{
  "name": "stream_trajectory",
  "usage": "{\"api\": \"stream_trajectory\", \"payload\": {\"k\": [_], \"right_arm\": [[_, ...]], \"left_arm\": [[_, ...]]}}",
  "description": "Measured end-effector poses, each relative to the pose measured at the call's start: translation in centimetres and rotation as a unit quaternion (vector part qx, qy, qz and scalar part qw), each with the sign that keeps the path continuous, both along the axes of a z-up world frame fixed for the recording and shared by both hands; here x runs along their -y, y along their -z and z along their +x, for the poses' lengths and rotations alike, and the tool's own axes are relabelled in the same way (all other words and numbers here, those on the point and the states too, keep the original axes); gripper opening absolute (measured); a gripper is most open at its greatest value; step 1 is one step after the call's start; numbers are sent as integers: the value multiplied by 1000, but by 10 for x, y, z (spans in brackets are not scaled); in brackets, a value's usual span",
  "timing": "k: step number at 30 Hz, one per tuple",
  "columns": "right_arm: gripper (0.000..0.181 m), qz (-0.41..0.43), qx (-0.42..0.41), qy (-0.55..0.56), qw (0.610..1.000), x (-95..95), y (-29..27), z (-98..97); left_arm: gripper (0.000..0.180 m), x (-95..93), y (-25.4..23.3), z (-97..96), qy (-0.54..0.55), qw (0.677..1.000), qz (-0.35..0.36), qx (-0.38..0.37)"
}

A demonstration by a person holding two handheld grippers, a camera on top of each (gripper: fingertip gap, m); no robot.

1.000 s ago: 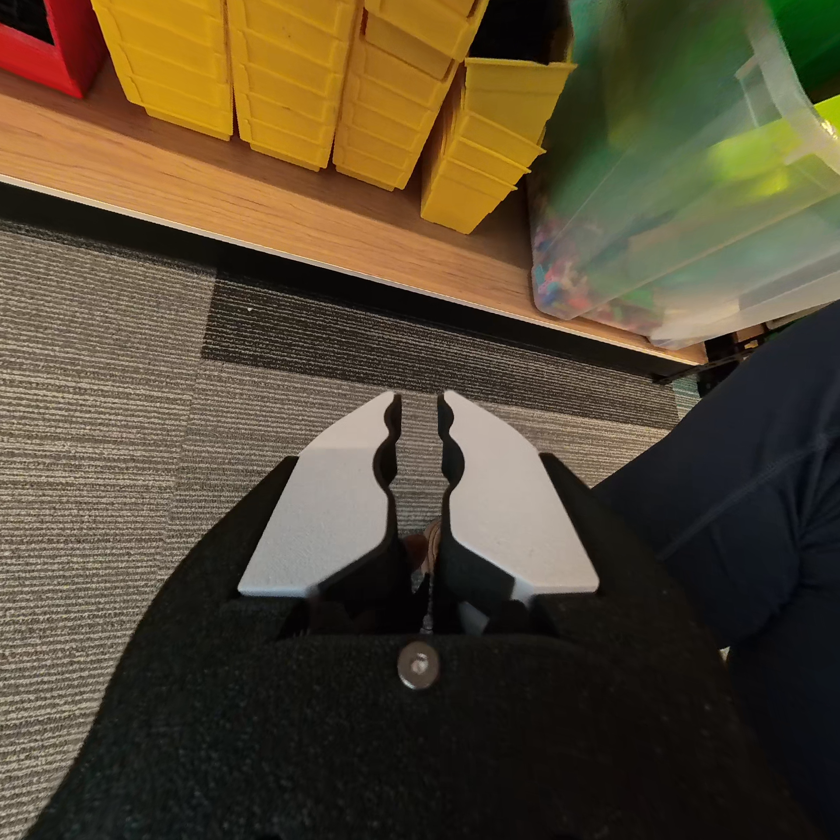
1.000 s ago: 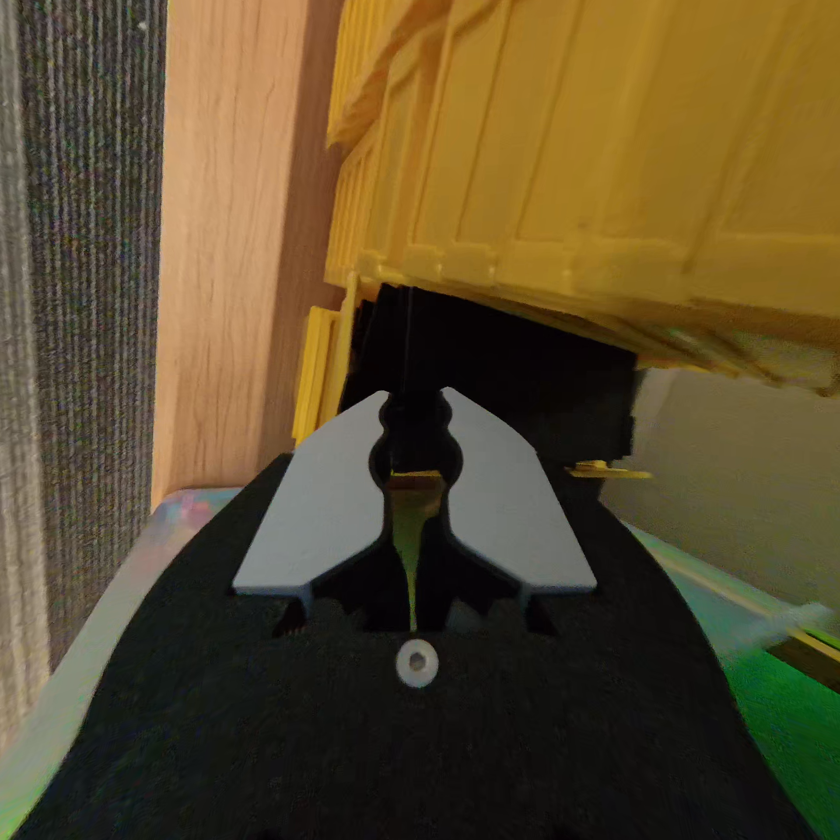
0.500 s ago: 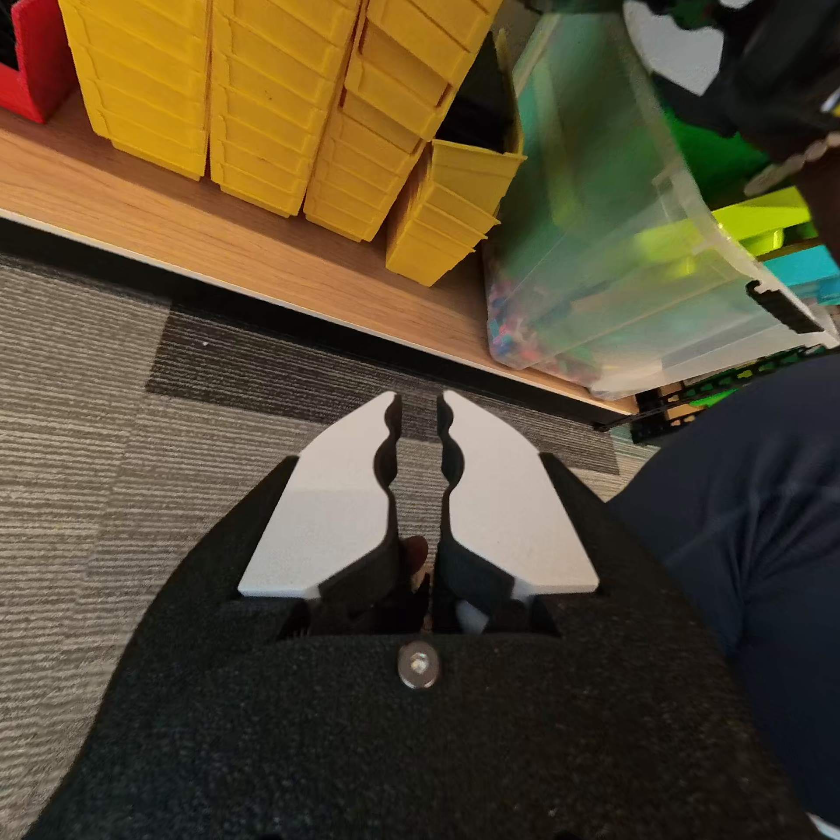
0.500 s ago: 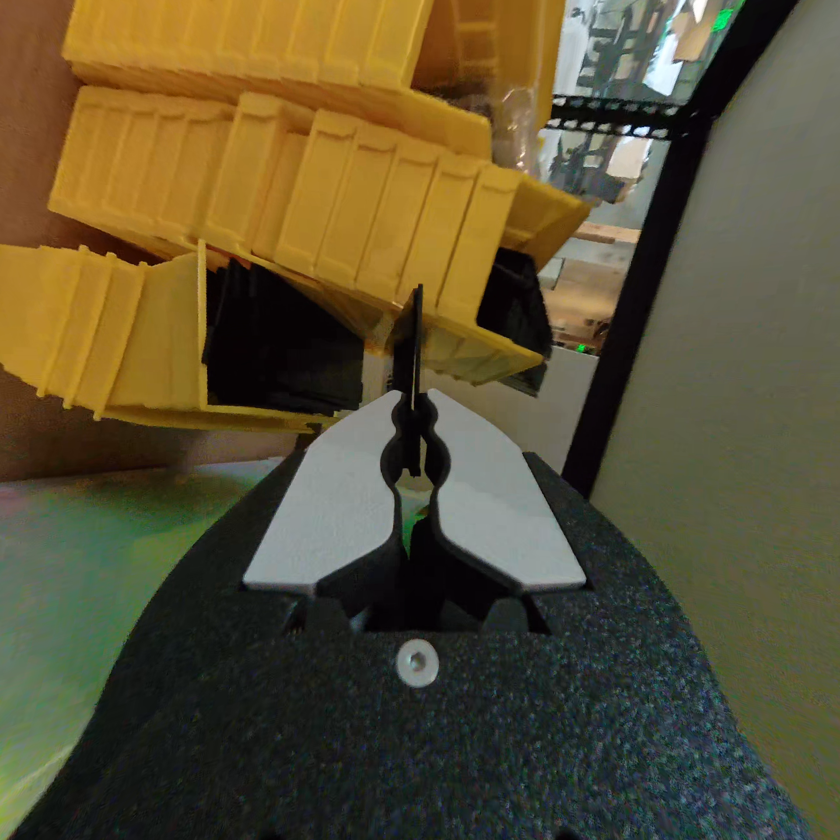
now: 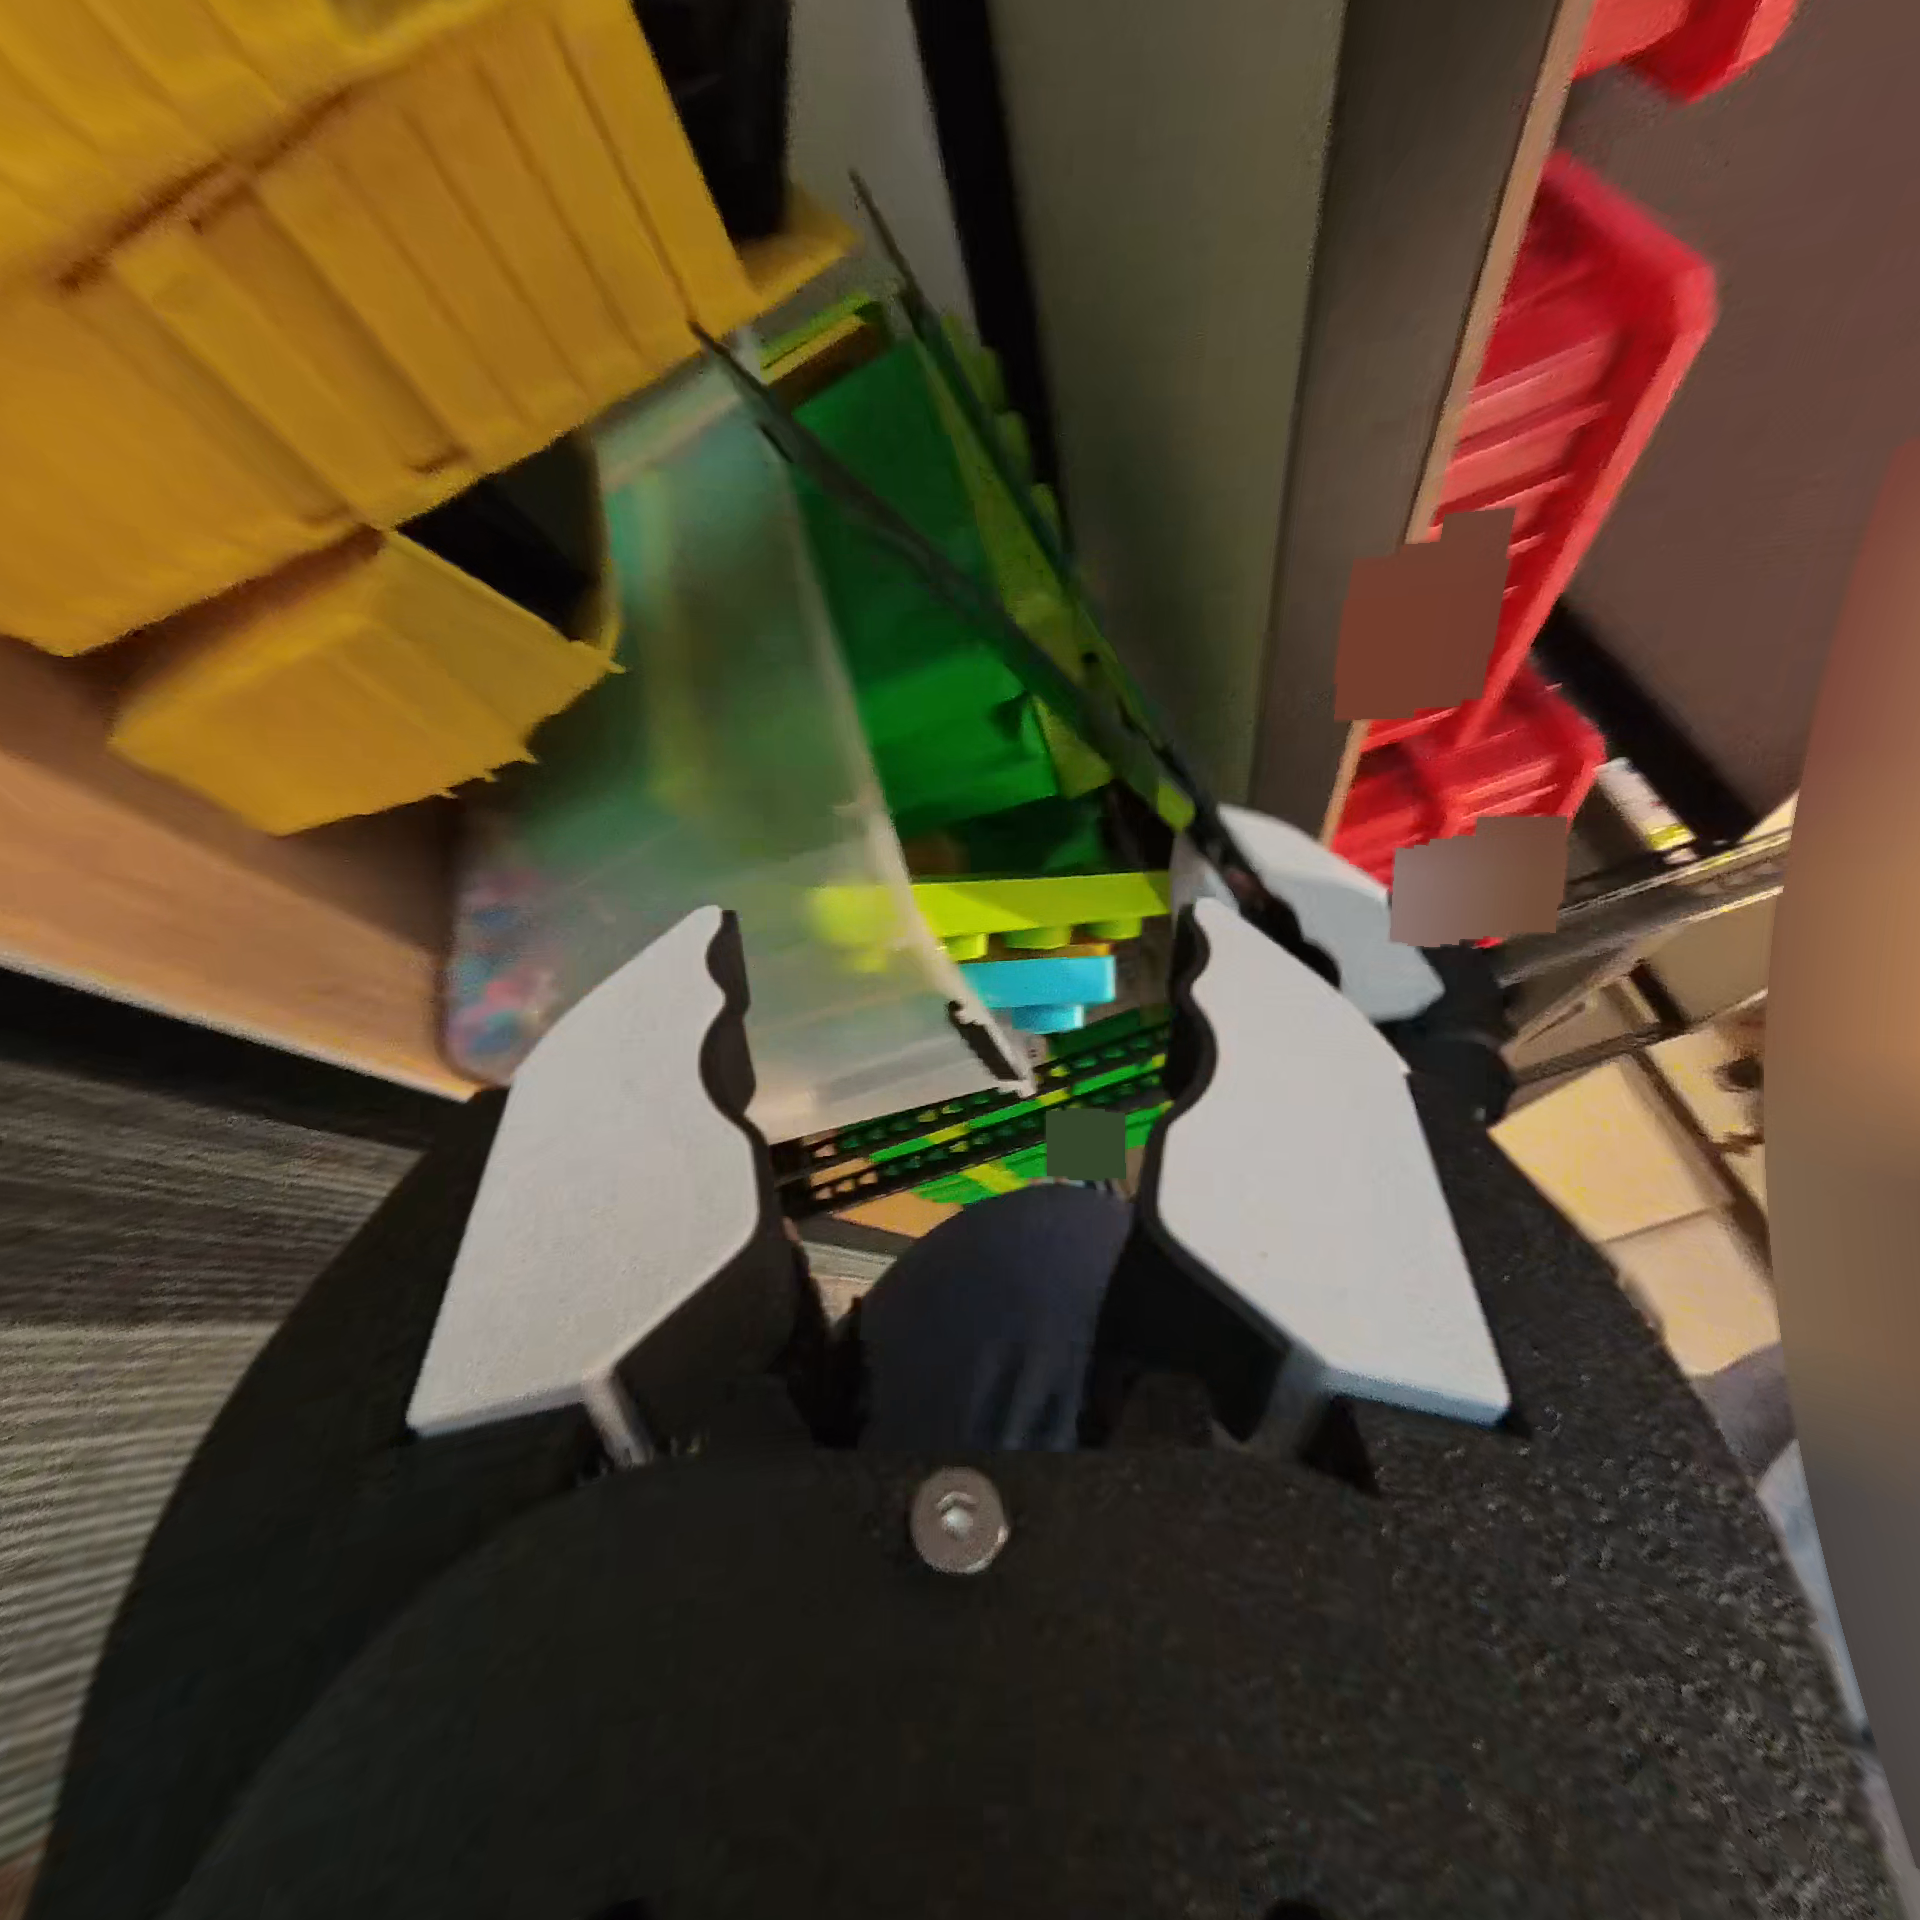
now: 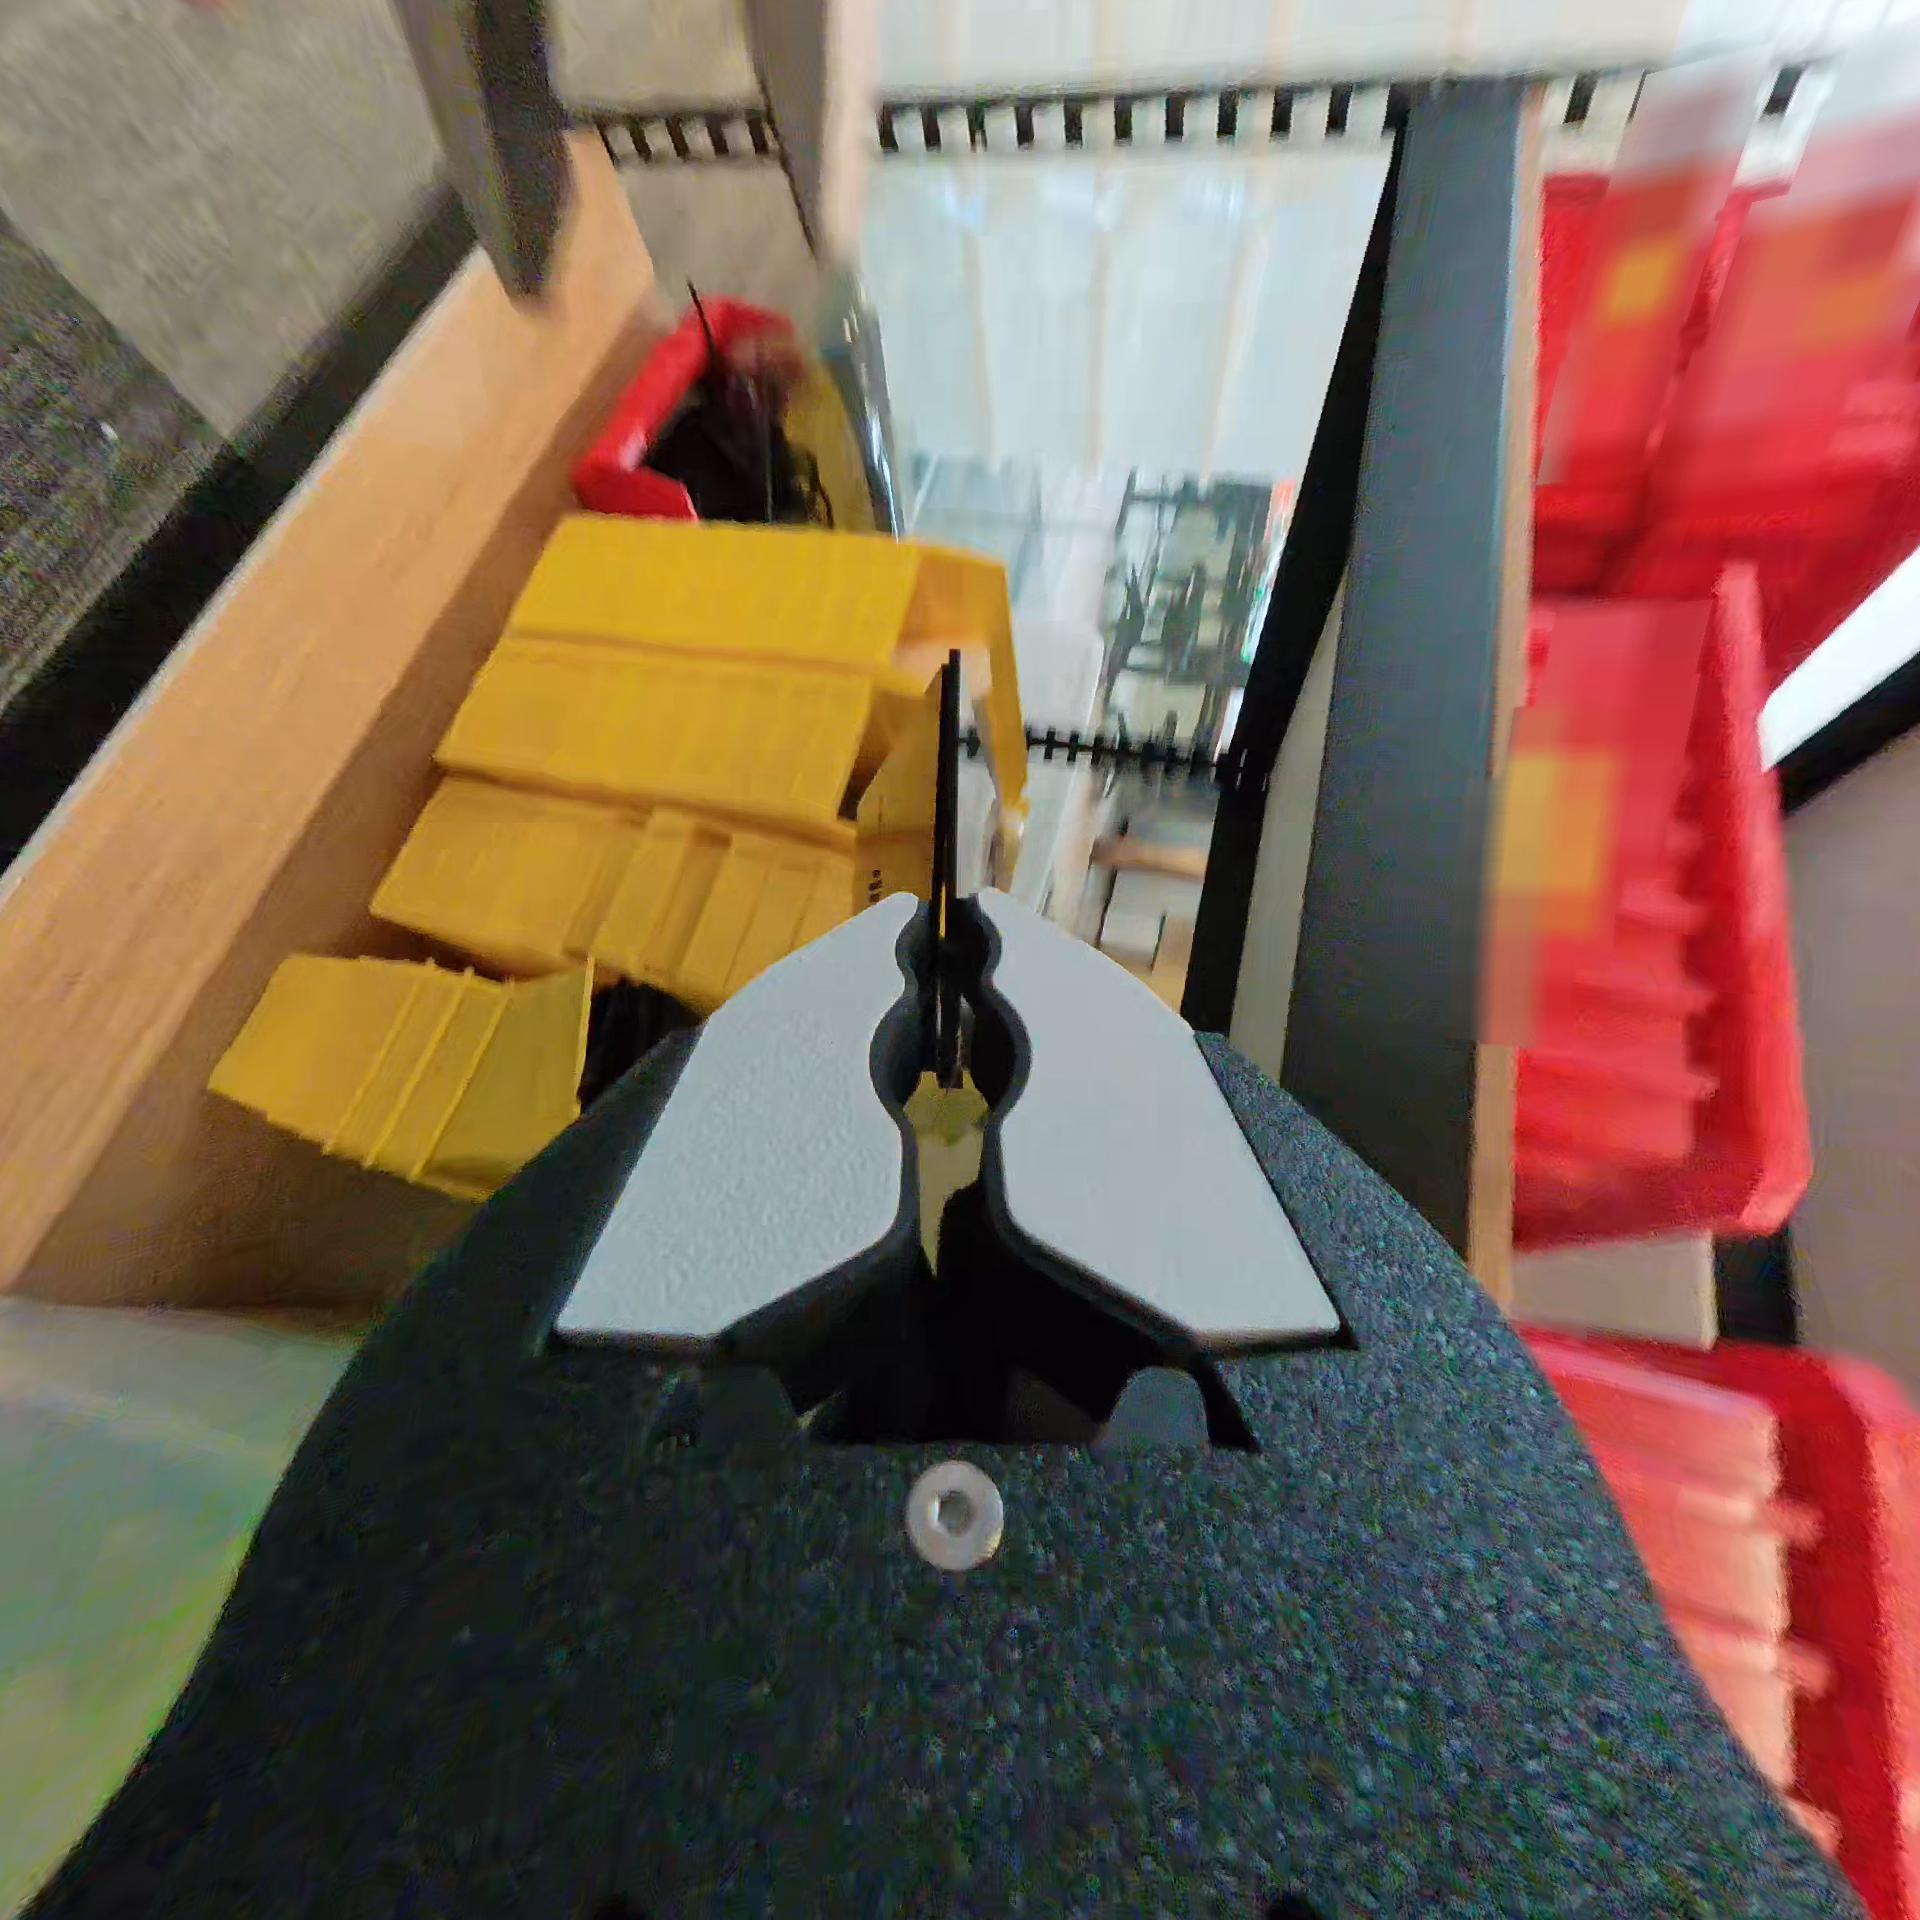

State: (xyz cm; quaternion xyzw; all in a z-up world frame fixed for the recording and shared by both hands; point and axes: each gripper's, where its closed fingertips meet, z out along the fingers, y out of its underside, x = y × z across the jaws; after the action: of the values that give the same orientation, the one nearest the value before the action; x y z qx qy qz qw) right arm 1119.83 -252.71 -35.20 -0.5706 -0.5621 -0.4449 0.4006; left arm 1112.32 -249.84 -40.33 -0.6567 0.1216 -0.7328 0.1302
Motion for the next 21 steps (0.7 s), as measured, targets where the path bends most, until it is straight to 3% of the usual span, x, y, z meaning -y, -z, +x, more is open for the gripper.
{"api": "stream_trajectory", "payload": {"k": [1,4,7,8,9,10,13,14,16,18,20,21], "right_arm": [[3,-2,12,-28,1000,1,0,-17],[3,-8,44,-112,993,2,2,-64],[3,-4,68,-187,980,-3,0,-102],[3,2,79,-210,974,-6,-3,-113],[3,10,87,-232,969,-11,-8,-123],[3,12,90,-251,964,-17,-14,-132],[6,35,85,-292,952,-37,-46,-155],[17,36,70,-295,952,-45,-59,-159],[45,27,4,-305,952,-55,-97,-166],[61,-13,-98,-297,950,-64,-143,-172],[69,-101,-240,-272,926,-73,-190,-186],[75,-161,-324,-254,897,-76,-215,-199]], "left_arm": [[78,1,-9,2,3,1000,-7,20],[74,-12,-34,-6,-11,996,-39,80],[55,-31,-49,-23,-37,994,-27,98],[44,-38,-55,-30,-50,993,-25,106],[18,-45,-60,-39,-67,992,-17,102],[9,-53,-72,-50,-94,990,-2,109],[4,-70,-126,-88,-161,979,41,120],[3,-72,-146,-99,-173,976,64,113],[3,-77,-178,-121,-207,970,111,61],[3,-78,-217,-144,-224,965,134,36],[3,-75,-270,-168,-236,957,164,44],[3,-73,-299,-181,-240,952,182,43]]}}
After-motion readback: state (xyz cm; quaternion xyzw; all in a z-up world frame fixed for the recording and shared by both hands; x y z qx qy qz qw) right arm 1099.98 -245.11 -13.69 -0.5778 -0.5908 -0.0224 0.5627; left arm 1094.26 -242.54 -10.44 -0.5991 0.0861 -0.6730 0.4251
